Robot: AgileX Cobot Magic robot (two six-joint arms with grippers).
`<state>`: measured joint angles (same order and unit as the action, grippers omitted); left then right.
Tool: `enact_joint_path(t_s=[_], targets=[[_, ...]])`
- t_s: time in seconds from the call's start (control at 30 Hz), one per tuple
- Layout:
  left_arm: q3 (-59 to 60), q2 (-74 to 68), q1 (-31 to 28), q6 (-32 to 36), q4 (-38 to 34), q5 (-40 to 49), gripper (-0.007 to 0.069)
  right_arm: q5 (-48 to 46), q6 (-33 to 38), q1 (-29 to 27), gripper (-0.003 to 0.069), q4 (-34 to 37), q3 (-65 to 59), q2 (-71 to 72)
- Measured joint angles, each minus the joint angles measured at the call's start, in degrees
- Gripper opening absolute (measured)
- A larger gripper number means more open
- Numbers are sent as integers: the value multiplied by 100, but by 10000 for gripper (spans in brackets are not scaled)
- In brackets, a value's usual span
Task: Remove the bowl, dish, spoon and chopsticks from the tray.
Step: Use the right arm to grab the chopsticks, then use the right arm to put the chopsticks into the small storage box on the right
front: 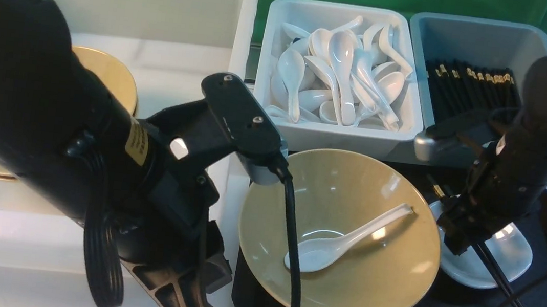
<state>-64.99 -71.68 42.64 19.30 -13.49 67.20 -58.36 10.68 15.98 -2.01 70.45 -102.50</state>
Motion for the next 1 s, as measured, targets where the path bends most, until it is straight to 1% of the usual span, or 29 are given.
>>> enact_joint_path(t_s=[0.13, 0.2, 0.3, 0.33, 0.4, 0.53, 0.63, 0.73, 0.77, 0.83, 0.9, 0.93, 0.97, 1.0], targets=[[0, 0, 0, 0, 51, 0, -11, 114, -244, 0, 472, -167, 32, -336], [0, 0, 0, 0, 56, 0, -11, 129, -326, 0, 426, -244, 39, -370], [0, 0, 5, 0, 82, 0, -11, 107, -355, 0, 315, -296, 51, -370], [0, 0, 5, 0, 98, 0, -11, 5, -355, 0, 234, -303, 55, -365], [0, 0, 10, 0, 152, 0, -11, -203, -337, 0, 150, -307, 57, -324], [0, 0, 10, 0, 275, -4, -11, -803, -213, 0, 153, -314, 57, 71], [0, 0, 10, 0, 323, -23, -11, -863, -192, 0, 153, -314, 99, 361], [0, 0, 10, 0, 349, -111, -11, -882, -137, -5, 153, -350, 416, 780], [0, 0, 10, 0, 349, -164, -11, -848, -99, -55, 153, -362, 708, 875], [0, 0, 10, 0, 349, -231, -11, -647, -94, -171, 153, -362, 1239, 880], [0, 0, 10, -33, 338, -302, -11, -199, -243, -367, 153, -375, 1878, 712], [0, 0, 10, -38, 339, -302, -11, -150, -259, -386, 153, -381, 1935, 712], [0, 0, 10, -80, 332, -347, -11, 278, -426, -540, 153, -386, 2398, 501], [0, 0, 10, -138, 327, -364, -11, 498, -570, -617, 153, -386, 2620, 370]])
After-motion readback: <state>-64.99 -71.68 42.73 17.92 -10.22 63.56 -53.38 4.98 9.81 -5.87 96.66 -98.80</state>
